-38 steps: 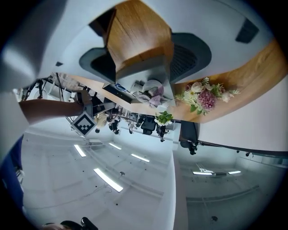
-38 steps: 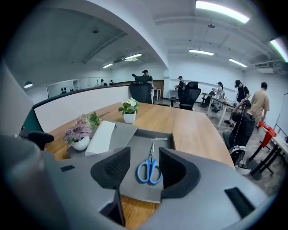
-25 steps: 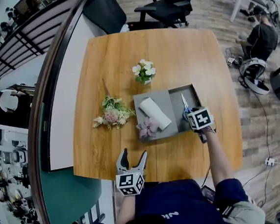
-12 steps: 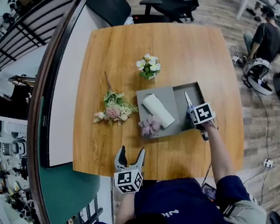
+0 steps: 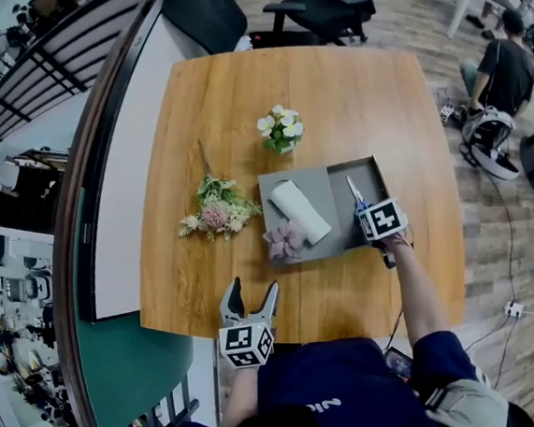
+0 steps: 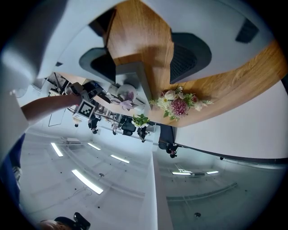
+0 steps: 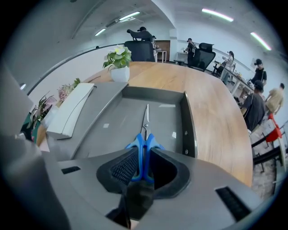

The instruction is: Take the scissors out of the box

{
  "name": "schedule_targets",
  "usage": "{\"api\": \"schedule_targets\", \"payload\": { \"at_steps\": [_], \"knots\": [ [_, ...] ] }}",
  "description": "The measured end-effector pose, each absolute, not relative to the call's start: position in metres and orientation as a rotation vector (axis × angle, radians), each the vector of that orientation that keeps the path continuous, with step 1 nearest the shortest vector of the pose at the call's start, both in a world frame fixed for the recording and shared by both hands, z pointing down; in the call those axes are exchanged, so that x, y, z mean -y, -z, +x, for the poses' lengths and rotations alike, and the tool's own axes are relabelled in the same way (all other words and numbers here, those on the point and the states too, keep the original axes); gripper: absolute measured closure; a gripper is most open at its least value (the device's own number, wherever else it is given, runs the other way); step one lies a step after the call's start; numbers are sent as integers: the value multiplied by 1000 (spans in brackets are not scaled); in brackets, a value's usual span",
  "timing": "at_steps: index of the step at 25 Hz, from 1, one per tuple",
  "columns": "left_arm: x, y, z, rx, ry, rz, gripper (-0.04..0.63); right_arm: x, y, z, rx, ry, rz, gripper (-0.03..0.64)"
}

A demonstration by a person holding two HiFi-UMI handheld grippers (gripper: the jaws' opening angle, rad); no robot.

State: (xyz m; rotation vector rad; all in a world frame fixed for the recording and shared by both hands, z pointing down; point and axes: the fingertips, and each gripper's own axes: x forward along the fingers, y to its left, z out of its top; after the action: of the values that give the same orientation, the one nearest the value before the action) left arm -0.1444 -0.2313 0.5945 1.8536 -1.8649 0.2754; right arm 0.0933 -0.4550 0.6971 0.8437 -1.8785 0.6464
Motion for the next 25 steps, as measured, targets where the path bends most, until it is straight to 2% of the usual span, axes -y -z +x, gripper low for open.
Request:
{"api": "schedule_targets", "payload": {
  "at_steps": [8,25],
  "knots": [
    [227,-589,-147,1881,-277,1859,221,463,-678,95,1996,-664,965,522],
    [244,-573,-129,1796,-230,2023,221,442,-573,96,2264,-446,1208,522]
  ]
}}
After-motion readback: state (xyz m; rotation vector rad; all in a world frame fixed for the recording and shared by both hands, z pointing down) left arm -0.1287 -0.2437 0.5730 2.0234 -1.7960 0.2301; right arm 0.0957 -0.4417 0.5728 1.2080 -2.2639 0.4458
